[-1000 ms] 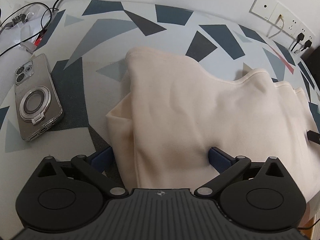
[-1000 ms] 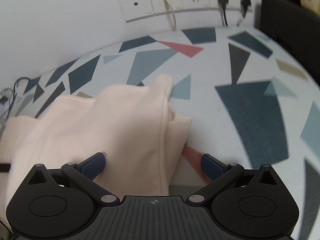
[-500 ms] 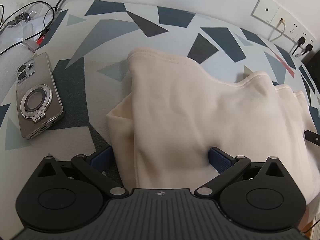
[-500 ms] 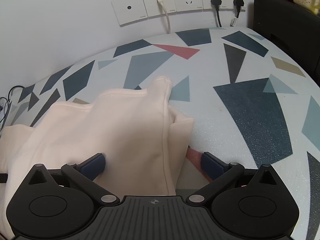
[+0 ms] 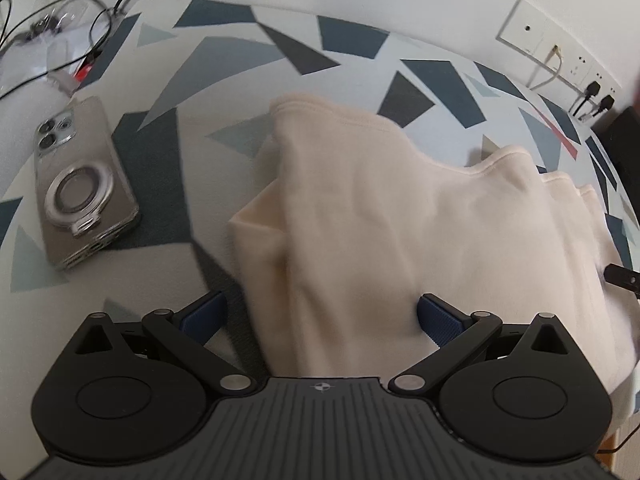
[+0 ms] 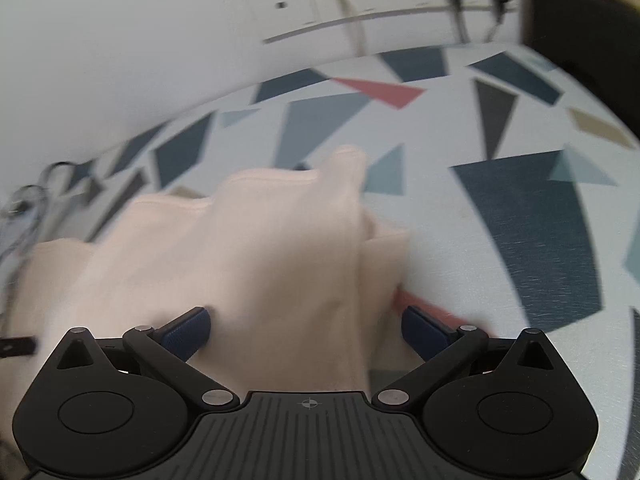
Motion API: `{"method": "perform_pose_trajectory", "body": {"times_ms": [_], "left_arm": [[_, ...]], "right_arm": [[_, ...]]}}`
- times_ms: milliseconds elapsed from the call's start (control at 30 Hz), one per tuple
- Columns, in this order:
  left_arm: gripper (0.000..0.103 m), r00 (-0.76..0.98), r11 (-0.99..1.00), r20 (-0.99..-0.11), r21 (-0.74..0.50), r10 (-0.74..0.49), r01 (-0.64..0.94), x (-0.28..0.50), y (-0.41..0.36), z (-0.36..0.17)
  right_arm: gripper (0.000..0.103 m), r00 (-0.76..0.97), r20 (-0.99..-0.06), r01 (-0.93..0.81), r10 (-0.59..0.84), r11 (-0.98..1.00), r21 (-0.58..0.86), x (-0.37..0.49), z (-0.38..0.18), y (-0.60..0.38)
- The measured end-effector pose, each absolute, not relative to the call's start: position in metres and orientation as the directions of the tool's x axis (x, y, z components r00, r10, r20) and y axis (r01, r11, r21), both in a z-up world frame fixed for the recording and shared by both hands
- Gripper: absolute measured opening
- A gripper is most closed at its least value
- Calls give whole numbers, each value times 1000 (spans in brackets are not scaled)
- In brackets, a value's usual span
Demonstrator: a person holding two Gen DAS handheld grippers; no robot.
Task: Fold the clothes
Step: 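Position both open grippers at the folded cardigan's end, then grasp the folded cardigan end with both grippers and lift it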
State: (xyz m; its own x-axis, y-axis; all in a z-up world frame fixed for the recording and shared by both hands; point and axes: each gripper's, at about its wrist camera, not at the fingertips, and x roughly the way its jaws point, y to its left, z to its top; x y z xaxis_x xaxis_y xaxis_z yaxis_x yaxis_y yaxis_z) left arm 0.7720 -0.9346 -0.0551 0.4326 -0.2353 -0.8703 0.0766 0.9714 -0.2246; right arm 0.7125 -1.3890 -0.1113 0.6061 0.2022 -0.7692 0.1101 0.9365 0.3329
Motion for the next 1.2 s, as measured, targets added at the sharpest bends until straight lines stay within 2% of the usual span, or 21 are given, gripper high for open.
{"method": "perform_pose_trajectory", "body": {"times_ms": [133, 333, 467, 867, 1100, 1167, 1200], "left_arm": [[103, 437, 967, -864, -239, -251, 82, 769, -929, -55], [103, 459, 977, -863, -166, -210, 134, 773, -949, -57], [102, 455, 967, -854, -214, -253, 138, 778, -951, -56], [102, 403, 940, -851, -282, -338, 193, 769, -926, -54], [102, 399, 955, -876, -194, -272, 224, 779, -954, -54], [98, 408, 957, -873, -188, -266, 221, 782, -959, -53], [86, 417, 956, -868, -192, -270, 222, 782, -960, -52]], "right_arm": [[102, 613, -772, 154, 169, 932, 327, 708, -112, -1398], [102, 604, -785, 130, 136, 955, 265, 718, -115, -1383], [102, 595, -776, 60, 207, 952, 299, 732, -115, -1360], [102, 576, -803, 115, 152, 958, 264, 725, -115, -1372], [102, 577, -806, 99, 133, 968, 231, 728, -116, -1360], [102, 576, -806, 95, 138, 968, 234, 731, -116, -1357], [99, 579, -803, 93, 143, 966, 240, 732, -115, -1356]]}}
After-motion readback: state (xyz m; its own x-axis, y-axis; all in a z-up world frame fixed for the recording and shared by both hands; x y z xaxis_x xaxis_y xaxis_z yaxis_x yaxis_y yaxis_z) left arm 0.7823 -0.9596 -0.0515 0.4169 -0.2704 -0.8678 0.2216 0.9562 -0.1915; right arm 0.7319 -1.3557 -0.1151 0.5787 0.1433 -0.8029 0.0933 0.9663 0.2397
